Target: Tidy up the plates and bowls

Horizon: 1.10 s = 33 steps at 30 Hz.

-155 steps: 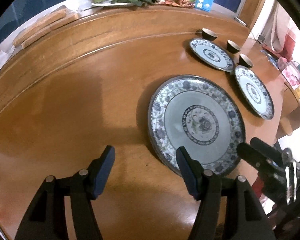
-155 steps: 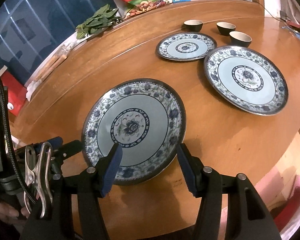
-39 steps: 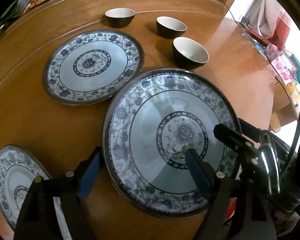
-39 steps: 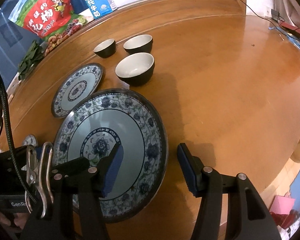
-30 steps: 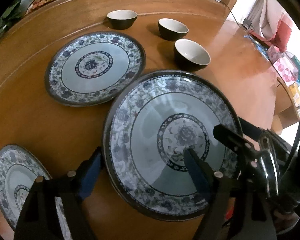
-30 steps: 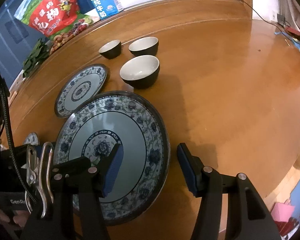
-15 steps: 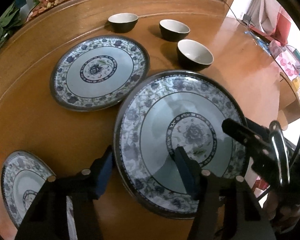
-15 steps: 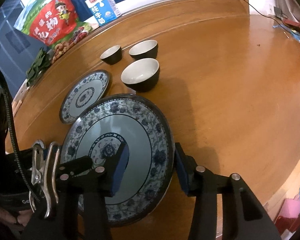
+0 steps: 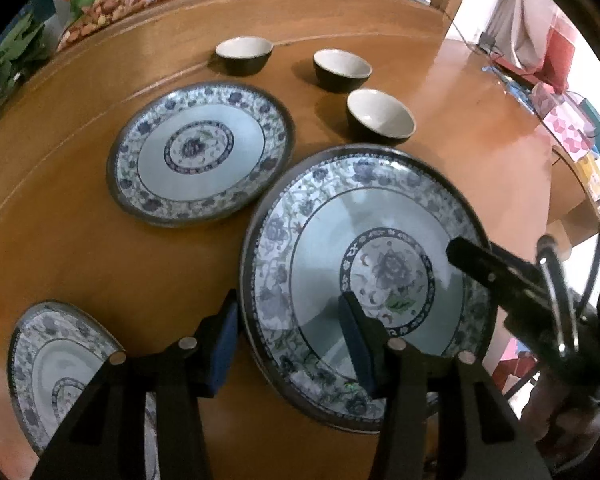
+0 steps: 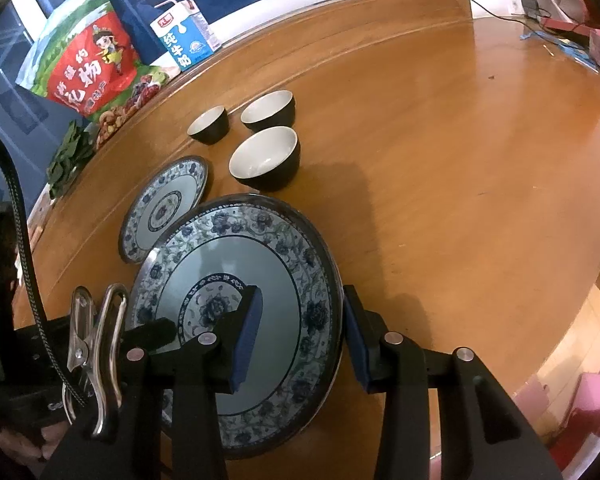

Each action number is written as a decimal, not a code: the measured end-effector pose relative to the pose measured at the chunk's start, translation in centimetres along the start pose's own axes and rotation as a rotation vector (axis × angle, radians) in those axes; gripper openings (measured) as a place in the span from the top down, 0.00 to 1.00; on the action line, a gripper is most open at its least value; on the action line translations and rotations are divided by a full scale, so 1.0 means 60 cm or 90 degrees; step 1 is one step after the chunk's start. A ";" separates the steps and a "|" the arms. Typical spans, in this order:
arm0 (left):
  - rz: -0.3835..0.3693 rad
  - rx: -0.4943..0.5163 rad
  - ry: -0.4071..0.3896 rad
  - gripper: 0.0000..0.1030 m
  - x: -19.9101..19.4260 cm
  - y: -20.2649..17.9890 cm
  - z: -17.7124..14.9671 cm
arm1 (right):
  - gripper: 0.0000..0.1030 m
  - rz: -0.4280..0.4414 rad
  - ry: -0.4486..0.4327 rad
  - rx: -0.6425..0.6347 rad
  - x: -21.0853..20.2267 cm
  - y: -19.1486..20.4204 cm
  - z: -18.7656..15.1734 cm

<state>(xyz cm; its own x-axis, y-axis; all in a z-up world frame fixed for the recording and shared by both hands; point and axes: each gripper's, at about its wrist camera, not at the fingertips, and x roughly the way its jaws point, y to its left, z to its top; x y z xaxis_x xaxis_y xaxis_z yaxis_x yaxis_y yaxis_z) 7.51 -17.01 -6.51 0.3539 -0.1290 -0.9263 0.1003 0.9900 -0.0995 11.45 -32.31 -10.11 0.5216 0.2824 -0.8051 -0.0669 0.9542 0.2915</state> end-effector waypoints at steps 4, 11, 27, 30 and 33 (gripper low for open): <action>-0.004 -0.013 -0.004 0.50 -0.010 0.007 0.003 | 0.59 0.006 -0.001 0.004 -0.007 0.005 -0.002; 0.001 -0.024 -0.013 0.50 -0.026 0.019 -0.003 | 0.59 0.017 -0.015 -0.006 -0.024 0.024 0.001; 0.007 -0.052 -0.041 0.50 -0.064 0.055 -0.021 | 0.59 0.030 -0.014 -0.035 -0.029 0.063 -0.004; 0.007 -0.057 -0.046 0.50 -0.070 0.062 -0.024 | 0.59 0.030 -0.012 -0.041 -0.028 0.071 -0.006; 0.008 -0.064 -0.055 0.50 -0.078 0.071 -0.029 | 0.59 0.032 -0.011 -0.048 -0.029 0.081 -0.009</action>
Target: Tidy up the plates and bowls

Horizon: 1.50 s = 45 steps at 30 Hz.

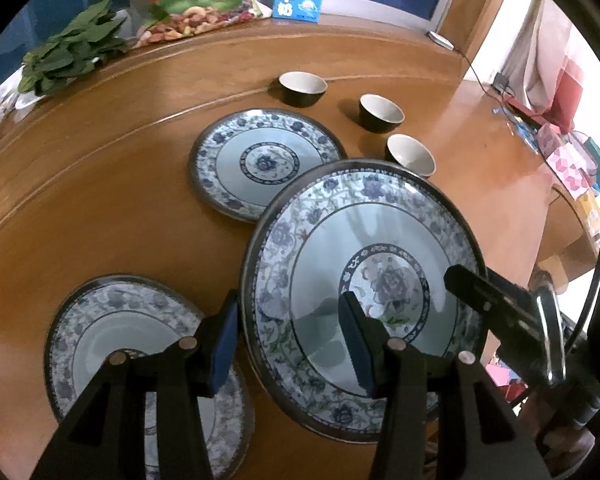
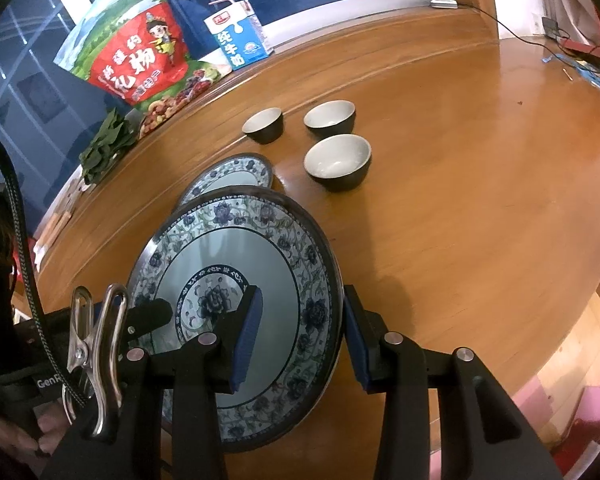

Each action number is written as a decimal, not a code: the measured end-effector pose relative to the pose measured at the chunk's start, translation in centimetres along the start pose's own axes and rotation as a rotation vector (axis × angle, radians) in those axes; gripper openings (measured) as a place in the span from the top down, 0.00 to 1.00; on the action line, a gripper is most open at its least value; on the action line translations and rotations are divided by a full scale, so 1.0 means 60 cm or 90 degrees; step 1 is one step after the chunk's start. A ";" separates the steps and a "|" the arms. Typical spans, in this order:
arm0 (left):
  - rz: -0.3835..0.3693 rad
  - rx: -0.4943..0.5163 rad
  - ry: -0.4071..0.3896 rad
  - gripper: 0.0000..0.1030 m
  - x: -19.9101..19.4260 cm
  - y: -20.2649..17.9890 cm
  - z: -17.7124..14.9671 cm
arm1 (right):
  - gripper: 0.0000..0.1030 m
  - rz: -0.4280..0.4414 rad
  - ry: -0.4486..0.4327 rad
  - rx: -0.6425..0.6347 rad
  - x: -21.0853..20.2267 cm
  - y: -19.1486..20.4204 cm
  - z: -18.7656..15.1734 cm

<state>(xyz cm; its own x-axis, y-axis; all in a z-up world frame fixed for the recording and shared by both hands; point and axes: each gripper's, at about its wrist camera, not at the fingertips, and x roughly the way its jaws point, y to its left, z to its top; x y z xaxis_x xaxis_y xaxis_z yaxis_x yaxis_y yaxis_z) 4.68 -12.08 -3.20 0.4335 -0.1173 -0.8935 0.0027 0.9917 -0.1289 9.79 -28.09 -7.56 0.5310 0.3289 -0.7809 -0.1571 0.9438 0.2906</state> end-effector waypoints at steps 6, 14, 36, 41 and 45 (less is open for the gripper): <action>0.003 -0.014 -0.016 0.50 -0.016 0.021 -0.008 | 0.59 0.004 0.002 -0.016 0.000 0.024 -0.005; 0.014 -0.044 -0.026 0.50 -0.036 0.060 -0.021 | 0.59 0.014 0.008 -0.040 0.005 0.064 -0.010; 0.035 -0.098 -0.021 0.50 -0.067 0.169 -0.069 | 0.59 0.038 0.033 -0.084 0.032 0.174 -0.045; 0.035 -0.105 -0.015 0.50 -0.067 0.189 -0.077 | 0.59 0.039 0.043 -0.087 0.041 0.191 -0.058; 0.039 -0.106 -0.014 0.50 -0.071 0.202 -0.082 | 0.59 0.039 0.047 -0.092 0.046 0.205 -0.065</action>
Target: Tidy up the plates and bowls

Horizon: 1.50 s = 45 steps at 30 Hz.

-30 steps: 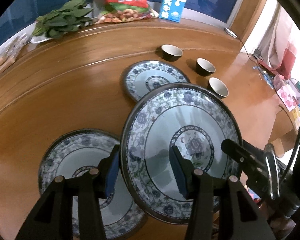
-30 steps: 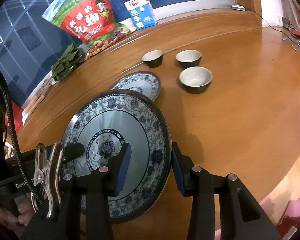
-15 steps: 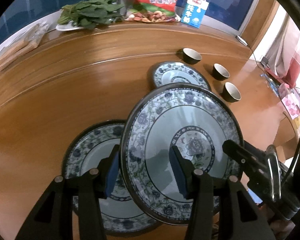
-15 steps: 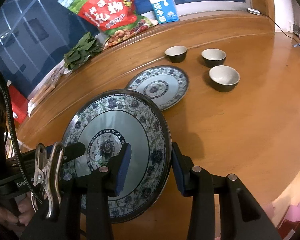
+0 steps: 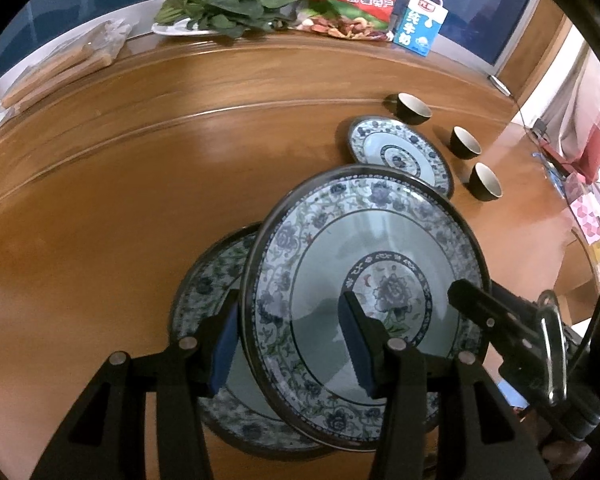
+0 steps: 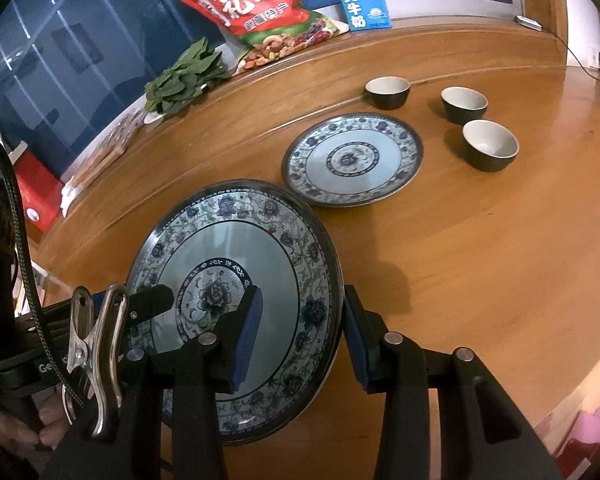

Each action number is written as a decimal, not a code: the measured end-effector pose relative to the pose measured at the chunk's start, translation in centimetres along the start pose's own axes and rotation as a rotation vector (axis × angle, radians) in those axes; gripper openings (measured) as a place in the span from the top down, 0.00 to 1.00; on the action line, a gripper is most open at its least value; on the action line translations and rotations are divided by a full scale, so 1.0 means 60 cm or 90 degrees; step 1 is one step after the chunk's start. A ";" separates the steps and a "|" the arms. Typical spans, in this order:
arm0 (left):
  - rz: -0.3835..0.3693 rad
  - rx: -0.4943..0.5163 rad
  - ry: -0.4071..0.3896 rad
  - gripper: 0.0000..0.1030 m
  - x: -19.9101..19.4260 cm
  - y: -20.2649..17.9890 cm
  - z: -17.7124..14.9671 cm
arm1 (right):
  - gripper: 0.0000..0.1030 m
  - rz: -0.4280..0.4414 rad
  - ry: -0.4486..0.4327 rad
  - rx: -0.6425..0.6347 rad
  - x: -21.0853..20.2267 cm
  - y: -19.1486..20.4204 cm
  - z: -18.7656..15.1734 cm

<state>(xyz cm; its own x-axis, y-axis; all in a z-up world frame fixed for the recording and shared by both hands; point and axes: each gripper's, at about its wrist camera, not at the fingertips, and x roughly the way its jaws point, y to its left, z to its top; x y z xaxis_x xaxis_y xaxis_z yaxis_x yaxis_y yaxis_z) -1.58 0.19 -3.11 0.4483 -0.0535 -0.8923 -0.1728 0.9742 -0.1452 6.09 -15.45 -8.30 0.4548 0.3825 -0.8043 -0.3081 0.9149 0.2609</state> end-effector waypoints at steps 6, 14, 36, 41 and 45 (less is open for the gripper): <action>0.008 -0.007 0.007 0.50 0.000 0.024 -0.007 | 0.59 0.002 0.012 -0.009 0.014 0.025 -0.009; 0.015 -0.012 0.011 0.50 -0.003 0.050 -0.015 | 0.59 0.005 0.024 -0.013 0.025 0.048 -0.023; 0.028 0.004 0.023 0.50 0.020 0.085 -0.042 | 0.59 -0.023 0.065 -0.014 0.062 0.083 -0.050; 0.026 0.007 0.026 0.50 0.025 0.088 -0.041 | 0.59 -0.029 0.066 -0.010 0.064 0.084 -0.054; 0.022 0.010 0.025 0.50 0.029 0.089 -0.041 | 0.59 -0.035 0.065 -0.008 0.064 0.087 -0.054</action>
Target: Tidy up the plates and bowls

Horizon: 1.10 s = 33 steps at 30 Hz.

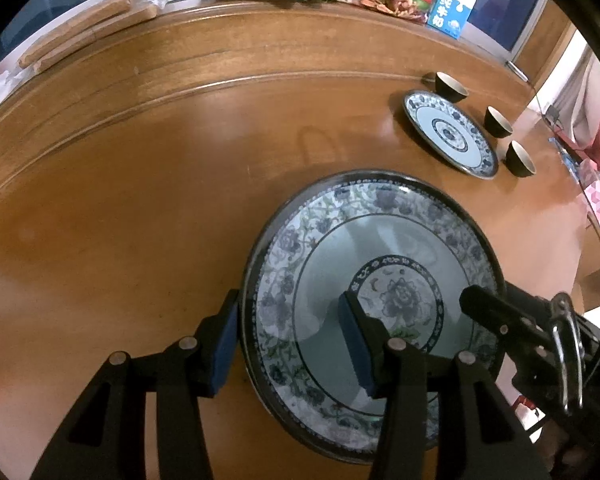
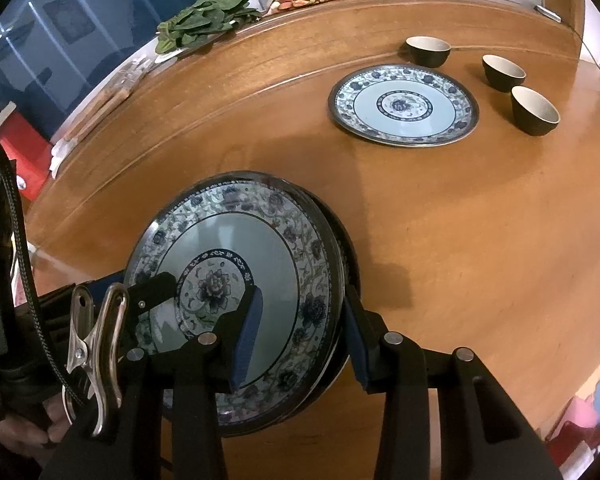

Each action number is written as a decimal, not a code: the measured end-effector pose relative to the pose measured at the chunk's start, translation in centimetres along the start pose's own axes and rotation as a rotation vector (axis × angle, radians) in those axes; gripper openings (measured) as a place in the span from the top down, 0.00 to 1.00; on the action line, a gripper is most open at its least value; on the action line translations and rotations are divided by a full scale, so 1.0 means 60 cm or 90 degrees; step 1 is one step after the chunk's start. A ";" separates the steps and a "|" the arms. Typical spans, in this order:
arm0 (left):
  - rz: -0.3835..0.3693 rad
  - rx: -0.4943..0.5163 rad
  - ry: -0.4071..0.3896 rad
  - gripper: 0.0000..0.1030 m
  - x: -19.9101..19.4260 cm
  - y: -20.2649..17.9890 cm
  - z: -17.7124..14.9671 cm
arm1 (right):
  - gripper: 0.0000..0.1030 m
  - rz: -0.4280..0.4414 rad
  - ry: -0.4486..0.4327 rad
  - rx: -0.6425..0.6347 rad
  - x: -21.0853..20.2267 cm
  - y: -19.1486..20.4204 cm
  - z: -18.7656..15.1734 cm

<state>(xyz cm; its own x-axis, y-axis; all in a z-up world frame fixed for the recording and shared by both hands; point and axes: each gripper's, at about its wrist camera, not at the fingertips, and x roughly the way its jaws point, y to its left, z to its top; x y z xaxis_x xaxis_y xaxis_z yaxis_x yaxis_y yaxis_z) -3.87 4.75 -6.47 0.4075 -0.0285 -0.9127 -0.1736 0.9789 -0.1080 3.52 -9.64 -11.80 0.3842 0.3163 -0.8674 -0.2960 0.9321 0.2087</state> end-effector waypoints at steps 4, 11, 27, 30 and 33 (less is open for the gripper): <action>-0.006 0.004 -0.001 0.50 0.001 0.000 0.000 | 0.59 -0.002 -0.004 0.006 -0.001 0.000 -0.002; -0.020 0.009 -0.007 0.50 -0.003 -0.001 0.002 | 0.59 -0.001 -0.016 0.024 -0.011 -0.005 -0.005; -0.031 0.002 -0.024 0.50 -0.019 0.010 -0.001 | 0.58 -0.024 -0.039 0.059 -0.034 -0.014 -0.016; -0.030 0.008 -0.025 0.50 -0.023 0.011 -0.001 | 0.58 -0.024 -0.045 0.058 -0.038 -0.012 -0.019; -0.030 0.014 -0.028 0.50 -0.028 0.013 -0.002 | 0.58 -0.024 -0.048 0.060 -0.039 -0.009 -0.022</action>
<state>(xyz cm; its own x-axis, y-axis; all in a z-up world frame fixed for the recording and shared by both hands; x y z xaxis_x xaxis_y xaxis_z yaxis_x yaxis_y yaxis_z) -4.79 5.52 -5.08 0.4540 -0.0669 -0.8885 -0.1332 0.9809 -0.1419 1.64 -11.13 -10.47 0.4593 0.2894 -0.8398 -0.1982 0.9550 0.2207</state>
